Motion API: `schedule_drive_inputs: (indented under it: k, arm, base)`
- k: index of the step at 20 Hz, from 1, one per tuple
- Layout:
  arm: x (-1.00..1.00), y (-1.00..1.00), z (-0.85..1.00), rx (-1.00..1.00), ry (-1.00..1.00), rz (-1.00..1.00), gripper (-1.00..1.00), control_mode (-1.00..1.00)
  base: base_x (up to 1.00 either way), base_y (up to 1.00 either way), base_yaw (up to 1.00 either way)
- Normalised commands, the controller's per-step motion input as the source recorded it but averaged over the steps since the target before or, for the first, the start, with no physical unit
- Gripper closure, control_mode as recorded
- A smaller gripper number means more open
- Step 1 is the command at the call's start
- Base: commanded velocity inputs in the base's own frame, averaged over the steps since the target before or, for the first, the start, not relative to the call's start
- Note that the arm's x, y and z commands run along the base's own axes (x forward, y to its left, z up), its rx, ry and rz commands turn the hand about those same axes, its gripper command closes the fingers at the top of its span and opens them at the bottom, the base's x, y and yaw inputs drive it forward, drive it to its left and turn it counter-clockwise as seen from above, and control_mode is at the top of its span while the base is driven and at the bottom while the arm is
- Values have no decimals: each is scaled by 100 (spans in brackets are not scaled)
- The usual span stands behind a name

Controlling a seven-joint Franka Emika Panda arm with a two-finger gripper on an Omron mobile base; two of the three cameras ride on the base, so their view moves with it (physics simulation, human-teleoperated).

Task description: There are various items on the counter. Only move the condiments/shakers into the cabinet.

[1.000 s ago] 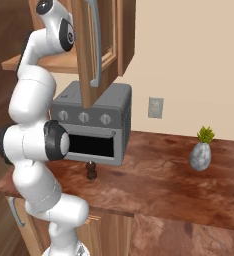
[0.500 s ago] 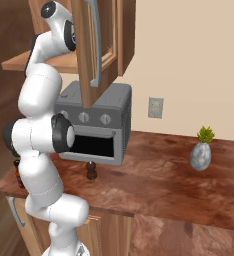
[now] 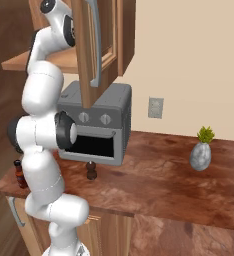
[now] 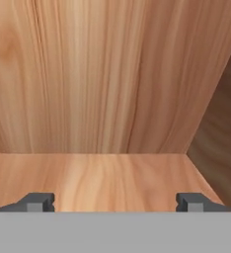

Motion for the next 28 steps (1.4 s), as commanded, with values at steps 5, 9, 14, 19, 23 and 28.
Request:
schedule_drive_inputs:
  k: [5, 9, 14, 19, 23, 28]
  arm:
    - [-45, 5, -4, -3, -1, 0, -100, -100]
    - [-86, 14, -23, -11, -9, 0, -100, -100]
    - [-100, 19, -35, -7, -14, 0, -100, -100]
    - [-100, 3, -72, 0, -3, -4, -100, -100]
    - [-100, 0, -88, 0, 0, -6, -100, -100]
    - [-100, -1, -92, 0, 0, -6, -100, -100]
  base:
    - [0, 0, 0]
    - [0, 0, 0]
    - [0, 0, 0]
    - [0, 0, 0]
    - [0, 0, 0]
    - [0, 0, 0]
